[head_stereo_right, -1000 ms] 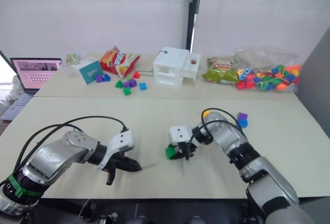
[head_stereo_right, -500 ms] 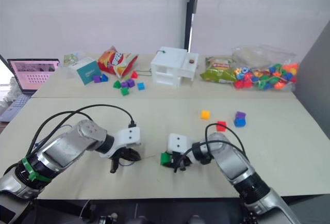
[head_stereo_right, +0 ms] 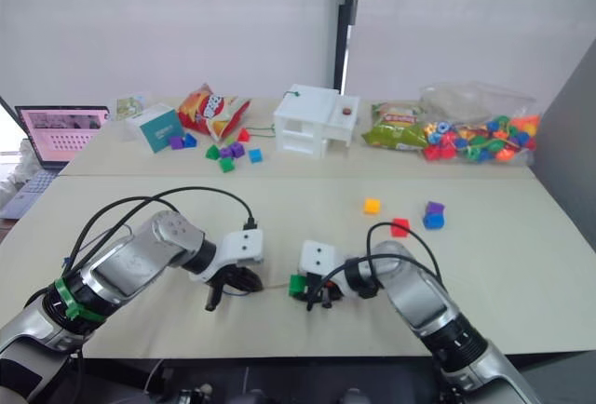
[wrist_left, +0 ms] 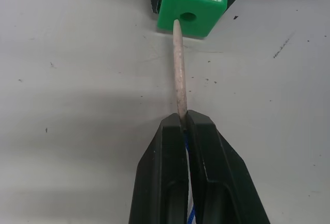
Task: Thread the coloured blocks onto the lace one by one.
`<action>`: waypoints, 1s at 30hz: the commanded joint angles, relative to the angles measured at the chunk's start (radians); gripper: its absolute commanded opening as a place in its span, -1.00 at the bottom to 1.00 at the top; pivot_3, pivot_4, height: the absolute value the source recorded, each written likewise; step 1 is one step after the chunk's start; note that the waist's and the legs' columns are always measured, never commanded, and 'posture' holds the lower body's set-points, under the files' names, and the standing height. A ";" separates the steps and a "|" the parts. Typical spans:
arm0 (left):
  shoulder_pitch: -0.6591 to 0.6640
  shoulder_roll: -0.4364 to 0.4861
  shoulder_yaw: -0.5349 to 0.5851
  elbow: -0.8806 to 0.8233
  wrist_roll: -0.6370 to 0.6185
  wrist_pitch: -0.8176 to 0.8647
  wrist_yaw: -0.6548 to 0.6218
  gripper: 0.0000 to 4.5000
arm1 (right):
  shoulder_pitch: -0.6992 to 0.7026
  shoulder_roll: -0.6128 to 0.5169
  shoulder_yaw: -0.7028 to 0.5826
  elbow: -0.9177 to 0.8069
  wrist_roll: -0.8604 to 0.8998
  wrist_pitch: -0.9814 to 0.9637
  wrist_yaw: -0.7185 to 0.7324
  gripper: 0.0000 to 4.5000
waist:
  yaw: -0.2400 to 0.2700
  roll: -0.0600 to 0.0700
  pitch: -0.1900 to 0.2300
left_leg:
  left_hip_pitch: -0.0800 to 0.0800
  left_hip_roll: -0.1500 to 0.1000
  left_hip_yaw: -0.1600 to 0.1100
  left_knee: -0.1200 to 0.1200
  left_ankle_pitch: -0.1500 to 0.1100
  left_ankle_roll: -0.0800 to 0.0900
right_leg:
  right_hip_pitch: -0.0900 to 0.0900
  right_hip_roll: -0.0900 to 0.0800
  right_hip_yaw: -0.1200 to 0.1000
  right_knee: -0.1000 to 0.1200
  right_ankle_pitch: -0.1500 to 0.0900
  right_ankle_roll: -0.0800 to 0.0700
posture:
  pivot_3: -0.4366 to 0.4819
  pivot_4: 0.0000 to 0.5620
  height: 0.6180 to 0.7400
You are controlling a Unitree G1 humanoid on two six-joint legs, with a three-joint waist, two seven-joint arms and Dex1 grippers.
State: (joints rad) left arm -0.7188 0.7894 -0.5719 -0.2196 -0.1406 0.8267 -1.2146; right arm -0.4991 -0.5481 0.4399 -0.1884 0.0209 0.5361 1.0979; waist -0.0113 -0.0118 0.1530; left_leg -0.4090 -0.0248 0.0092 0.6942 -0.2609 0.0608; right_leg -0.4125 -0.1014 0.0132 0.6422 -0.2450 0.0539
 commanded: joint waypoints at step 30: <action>-0.061 0.009 -0.046 -0.022 0.068 0.022 -0.090 -1.00 | -0.003 0.005 0.037 -0.036 0.006 0.043 -0.017 -0.47 | -0.001 0.000 0.000 | 0.001 0.002 0.000 0.000 0.000 0.000 | 0.001 0.002 0.000 0.000 0.000 0.000 | -0.05 -0.47 1.00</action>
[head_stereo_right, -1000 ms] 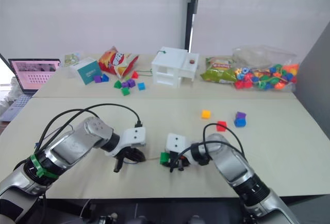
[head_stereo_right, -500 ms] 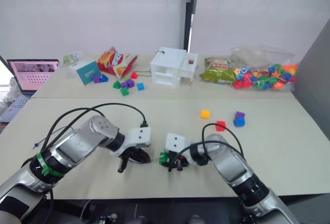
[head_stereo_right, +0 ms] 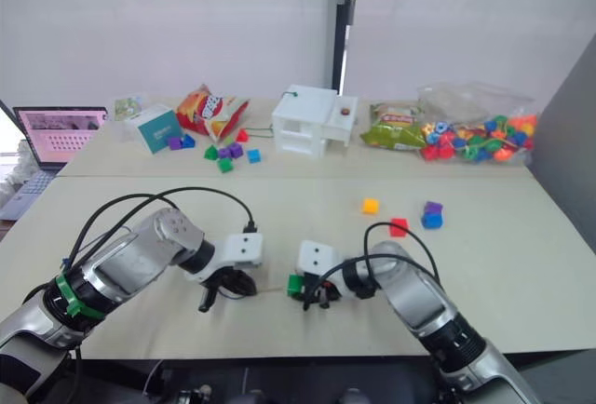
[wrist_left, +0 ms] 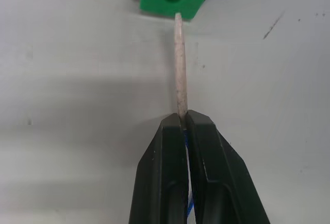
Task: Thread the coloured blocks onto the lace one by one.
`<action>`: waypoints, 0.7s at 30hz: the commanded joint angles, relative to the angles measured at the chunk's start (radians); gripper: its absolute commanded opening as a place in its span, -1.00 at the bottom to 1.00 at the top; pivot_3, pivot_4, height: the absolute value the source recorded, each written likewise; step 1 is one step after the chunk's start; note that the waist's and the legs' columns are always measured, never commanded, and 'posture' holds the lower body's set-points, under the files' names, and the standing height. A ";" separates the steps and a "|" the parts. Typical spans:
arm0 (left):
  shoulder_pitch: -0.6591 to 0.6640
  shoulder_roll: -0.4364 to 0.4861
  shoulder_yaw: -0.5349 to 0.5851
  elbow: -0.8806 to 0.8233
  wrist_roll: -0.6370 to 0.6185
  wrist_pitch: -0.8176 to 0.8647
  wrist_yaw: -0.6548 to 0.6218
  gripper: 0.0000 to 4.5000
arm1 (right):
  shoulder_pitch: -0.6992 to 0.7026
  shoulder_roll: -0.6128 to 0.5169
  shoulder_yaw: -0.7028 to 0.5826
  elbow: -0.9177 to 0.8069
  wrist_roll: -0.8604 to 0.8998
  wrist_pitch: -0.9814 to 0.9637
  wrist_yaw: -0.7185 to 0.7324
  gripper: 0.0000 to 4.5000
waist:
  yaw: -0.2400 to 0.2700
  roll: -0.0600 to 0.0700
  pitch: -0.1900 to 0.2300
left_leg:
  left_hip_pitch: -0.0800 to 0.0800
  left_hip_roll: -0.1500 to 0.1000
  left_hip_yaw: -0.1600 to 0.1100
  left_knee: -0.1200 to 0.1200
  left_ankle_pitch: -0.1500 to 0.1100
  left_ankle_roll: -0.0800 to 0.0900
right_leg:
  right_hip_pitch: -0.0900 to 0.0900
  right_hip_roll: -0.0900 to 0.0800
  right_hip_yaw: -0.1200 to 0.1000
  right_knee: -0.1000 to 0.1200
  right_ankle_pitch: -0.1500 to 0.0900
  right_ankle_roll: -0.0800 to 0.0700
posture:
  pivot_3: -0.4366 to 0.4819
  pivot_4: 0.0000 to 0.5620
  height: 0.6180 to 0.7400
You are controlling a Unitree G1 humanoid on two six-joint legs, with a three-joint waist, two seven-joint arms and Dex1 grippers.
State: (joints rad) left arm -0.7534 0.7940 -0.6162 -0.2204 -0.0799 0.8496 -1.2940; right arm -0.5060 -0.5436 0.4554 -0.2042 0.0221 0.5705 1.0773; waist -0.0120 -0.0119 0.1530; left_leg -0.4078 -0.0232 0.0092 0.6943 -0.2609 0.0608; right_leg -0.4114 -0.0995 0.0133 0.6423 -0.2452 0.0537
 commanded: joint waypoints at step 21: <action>-0.052 -0.097 0.011 0.006 -0.012 0.020 0.009 -1.00 | 0.018 -0.010 0.019 -0.042 0.011 0.029 -0.007 -0.47 | 0.004 0.000 0.000 | 0.000 0.000 0.000 0.000 0.000 0.000 | 0.000 0.000 0.000 0.000 0.000 0.000 | -0.05 -0.47 1.00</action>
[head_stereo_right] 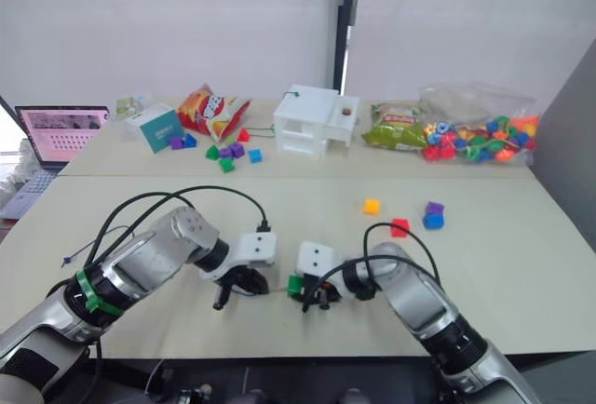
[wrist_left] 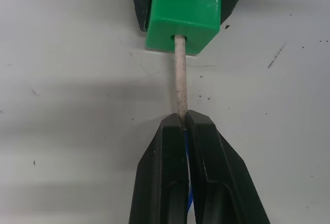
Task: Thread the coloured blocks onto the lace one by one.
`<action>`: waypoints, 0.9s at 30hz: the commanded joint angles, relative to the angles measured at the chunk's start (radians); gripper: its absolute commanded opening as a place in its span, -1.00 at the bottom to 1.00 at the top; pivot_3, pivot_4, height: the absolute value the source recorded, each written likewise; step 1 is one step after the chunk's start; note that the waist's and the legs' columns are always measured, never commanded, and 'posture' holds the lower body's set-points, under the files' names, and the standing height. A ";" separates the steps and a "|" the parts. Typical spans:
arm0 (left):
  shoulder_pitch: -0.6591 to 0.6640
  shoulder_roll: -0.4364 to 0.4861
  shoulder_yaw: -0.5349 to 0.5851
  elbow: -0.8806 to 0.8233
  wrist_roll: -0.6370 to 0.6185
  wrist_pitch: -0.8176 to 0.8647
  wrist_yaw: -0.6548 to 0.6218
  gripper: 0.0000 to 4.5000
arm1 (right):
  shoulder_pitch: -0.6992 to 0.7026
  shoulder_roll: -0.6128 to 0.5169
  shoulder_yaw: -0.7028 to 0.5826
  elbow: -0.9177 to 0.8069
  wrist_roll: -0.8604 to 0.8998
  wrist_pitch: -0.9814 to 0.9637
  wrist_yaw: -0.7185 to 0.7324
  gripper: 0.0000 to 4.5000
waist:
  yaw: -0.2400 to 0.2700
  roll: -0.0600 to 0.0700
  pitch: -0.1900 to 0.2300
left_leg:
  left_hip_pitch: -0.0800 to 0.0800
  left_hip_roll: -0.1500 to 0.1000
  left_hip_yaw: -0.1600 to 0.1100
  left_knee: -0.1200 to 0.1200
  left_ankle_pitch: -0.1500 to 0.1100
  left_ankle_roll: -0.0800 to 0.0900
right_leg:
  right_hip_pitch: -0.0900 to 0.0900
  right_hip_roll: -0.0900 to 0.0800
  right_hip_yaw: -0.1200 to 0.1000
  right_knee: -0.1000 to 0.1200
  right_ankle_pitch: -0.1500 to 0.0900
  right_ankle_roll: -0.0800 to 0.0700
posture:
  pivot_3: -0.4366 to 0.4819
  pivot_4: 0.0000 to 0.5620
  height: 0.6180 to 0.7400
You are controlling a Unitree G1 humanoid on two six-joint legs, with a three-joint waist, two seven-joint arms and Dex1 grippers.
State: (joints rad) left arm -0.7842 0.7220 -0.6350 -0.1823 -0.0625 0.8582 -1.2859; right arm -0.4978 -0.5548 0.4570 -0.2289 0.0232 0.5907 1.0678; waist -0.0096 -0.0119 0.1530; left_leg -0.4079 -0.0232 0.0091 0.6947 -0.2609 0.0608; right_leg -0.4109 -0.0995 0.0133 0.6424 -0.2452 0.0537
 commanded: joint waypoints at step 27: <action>0.134 -0.071 0.259 0.081 -0.126 -0.308 0.057 0.33 | 0.003 0.006 0.013 0.000 0.008 0.015 -0.008 -0.47 | 0.010 0.000 0.000 | 0.002 -0.001 -0.001 0.000 0.000 0.000 | 0.001 -0.001 0.000 0.000 0.000 0.000 | -0.05 -0.47 1.00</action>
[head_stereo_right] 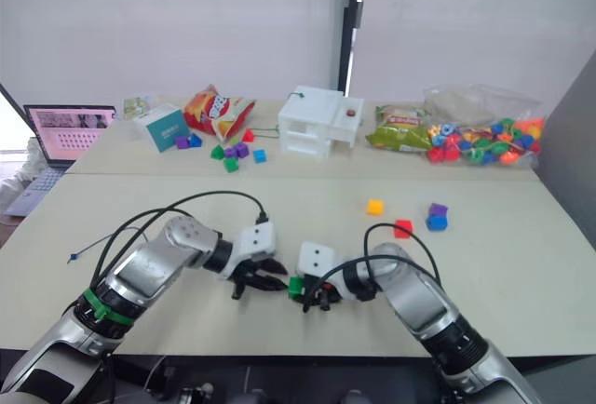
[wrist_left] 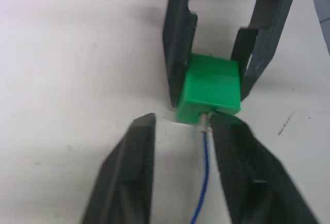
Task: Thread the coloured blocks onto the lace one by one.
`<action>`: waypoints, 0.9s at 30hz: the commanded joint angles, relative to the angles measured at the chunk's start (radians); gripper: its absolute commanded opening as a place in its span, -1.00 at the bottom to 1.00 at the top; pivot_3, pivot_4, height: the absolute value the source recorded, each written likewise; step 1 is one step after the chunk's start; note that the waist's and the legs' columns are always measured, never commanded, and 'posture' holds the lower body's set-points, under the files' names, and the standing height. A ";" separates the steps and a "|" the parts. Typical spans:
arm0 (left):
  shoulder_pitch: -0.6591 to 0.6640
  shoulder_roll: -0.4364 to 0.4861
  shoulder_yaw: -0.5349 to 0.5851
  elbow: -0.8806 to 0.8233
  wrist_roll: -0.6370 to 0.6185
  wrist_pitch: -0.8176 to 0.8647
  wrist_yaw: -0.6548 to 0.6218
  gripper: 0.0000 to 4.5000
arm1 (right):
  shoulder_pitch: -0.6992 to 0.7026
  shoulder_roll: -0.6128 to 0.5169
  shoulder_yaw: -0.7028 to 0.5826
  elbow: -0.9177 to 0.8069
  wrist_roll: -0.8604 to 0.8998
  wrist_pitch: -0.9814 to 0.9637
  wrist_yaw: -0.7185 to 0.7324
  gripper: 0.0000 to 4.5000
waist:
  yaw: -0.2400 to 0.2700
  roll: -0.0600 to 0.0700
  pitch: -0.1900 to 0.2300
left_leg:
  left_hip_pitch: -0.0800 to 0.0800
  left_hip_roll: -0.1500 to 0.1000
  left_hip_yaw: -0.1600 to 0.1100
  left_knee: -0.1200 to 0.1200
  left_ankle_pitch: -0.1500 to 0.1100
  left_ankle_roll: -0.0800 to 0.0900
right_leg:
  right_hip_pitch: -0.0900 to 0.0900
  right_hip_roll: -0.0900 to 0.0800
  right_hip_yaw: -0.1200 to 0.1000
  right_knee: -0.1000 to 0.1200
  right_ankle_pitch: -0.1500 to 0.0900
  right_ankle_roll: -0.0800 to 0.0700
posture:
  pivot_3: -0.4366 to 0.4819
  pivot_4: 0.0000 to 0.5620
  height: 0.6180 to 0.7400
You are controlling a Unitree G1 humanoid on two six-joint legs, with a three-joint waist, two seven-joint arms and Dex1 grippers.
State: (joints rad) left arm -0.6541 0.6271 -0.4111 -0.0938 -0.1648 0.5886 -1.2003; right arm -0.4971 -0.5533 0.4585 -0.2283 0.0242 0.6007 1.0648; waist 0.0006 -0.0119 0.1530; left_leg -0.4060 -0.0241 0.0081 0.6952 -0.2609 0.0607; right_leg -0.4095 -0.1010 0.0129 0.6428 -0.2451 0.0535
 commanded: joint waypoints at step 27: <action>0.222 -0.017 0.098 0.148 -0.024 -0.370 -0.046 -0.99 | -0.004 0.010 -0.001 -0.004 0.009 0.029 -0.017 -0.47 | -0.004 0.000 0.000 | 0.003 0.000 0.000 -0.001 0.000 0.000 | 0.002 0.000 0.000 0.000 0.000 -0.001 | -0.05 -0.47 1.00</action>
State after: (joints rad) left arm -0.4446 0.6175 -0.3077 0.0863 -0.1649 0.2092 -1.2240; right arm -0.5029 -0.5382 0.4579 -0.2180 0.0277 0.6207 1.0594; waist -0.0035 -0.0118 0.1528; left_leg -0.4034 -0.0237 0.0077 0.6941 -0.2610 0.0607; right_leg -0.4075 -0.1011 0.0125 0.6428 -0.2456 0.0527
